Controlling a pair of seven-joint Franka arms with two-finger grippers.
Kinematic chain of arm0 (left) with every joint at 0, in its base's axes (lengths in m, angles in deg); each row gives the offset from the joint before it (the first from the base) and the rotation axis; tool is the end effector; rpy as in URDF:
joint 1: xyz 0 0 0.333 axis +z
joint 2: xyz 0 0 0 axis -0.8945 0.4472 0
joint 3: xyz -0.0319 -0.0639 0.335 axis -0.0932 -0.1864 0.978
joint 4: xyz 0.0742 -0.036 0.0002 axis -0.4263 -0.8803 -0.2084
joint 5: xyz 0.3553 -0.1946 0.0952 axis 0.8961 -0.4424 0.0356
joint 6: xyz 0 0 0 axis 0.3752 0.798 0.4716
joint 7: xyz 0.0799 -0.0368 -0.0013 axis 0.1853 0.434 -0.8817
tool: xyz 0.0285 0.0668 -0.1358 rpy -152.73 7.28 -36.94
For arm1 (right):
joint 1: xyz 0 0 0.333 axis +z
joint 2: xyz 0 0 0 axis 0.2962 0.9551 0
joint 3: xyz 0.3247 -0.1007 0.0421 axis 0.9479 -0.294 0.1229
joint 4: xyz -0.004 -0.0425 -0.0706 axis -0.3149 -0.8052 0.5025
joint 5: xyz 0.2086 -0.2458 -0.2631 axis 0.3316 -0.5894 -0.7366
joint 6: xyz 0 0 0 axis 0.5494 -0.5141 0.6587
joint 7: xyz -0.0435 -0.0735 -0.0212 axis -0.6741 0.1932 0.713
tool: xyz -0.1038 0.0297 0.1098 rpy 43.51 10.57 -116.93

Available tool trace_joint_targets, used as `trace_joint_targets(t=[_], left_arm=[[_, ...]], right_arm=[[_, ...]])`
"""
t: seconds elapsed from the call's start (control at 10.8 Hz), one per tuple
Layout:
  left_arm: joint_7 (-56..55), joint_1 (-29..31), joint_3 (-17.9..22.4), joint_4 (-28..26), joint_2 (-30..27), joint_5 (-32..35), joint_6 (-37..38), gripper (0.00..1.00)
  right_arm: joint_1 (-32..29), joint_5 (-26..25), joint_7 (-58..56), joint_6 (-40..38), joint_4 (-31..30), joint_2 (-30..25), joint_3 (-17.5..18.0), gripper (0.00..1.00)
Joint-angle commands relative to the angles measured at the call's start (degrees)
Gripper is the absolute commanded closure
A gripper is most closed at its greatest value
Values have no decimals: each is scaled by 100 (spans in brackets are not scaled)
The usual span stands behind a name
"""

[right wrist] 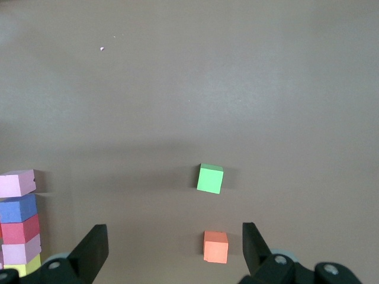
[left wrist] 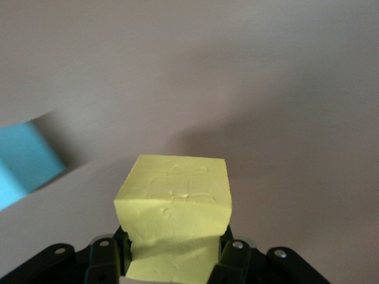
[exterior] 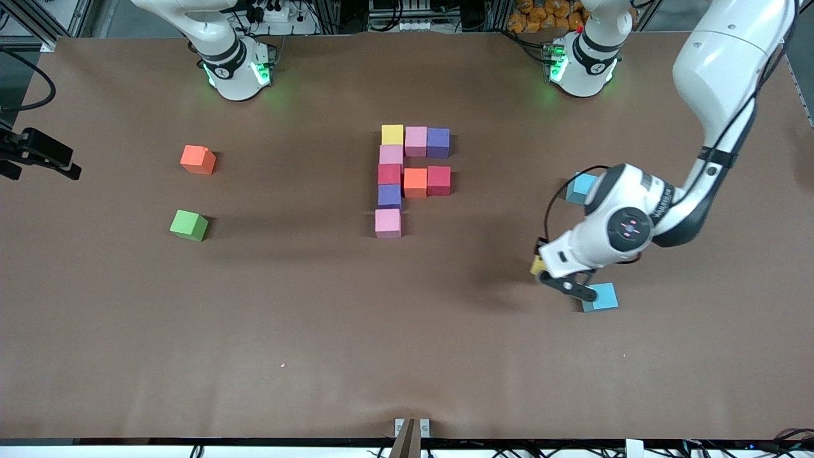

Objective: Arrange 11 blocks into digit 3
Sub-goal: 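Carry the yellow cube with the left gripper to the light pink cube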

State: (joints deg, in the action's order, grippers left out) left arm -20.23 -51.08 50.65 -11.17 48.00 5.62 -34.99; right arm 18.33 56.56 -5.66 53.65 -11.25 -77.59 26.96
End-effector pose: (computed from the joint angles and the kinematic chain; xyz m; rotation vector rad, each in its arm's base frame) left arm 0.6373 -0.2441 0.2352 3.0052 -0.7405 -0.1410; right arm 0.5993 -0.0187 0.6440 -3.1222 0.0384 -0.0239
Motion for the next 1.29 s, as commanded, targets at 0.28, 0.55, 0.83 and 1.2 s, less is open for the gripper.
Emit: trace_joint_targets(t=[0.28, 0.55, 0.83, 1.2], left_arm=[[223, -1462, 14, 361, -2, 638, 77, 67], [801, -1920, 32, 580, 129, 673, 68, 68], [1523, -2237, 189, 713, 217, 647, 24, 68], [2130, -2299, 199, 704, 288, 892, -46, 69]], right_arm=[[128, -4, 25, 375, -19, 53, -32, 0], [136, -4, 25, 385, -90, 53, -32, 0], [189, -13, 86, 385, -90, 53, -32, 0], [241, -65, 139, 385, -98, 53, -41, 0]])
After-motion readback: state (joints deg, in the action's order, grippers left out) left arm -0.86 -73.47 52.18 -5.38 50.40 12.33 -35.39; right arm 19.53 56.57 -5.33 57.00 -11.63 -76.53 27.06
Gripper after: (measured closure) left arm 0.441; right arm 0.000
